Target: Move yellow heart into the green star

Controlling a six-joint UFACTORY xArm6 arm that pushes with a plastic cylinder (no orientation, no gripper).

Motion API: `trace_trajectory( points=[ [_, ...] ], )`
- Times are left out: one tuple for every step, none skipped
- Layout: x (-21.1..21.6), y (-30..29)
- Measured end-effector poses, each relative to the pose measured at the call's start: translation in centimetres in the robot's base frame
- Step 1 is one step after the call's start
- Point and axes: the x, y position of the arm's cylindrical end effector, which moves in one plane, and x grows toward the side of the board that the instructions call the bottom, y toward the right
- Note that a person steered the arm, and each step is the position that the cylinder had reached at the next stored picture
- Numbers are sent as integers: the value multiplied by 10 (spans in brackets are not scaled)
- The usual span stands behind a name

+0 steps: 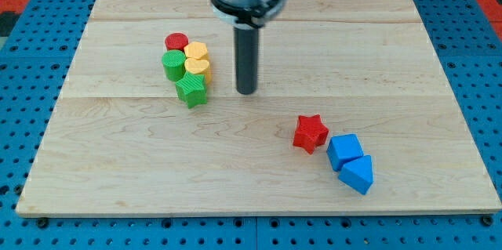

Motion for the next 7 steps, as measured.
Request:
trace_trajectory(
  points=[
    [-39, -44],
    [-98, -67],
    [-148, -98],
    [-159, -132],
    [-130, -136],
    [-105, -136],
    [-90, -103]
  ],
)
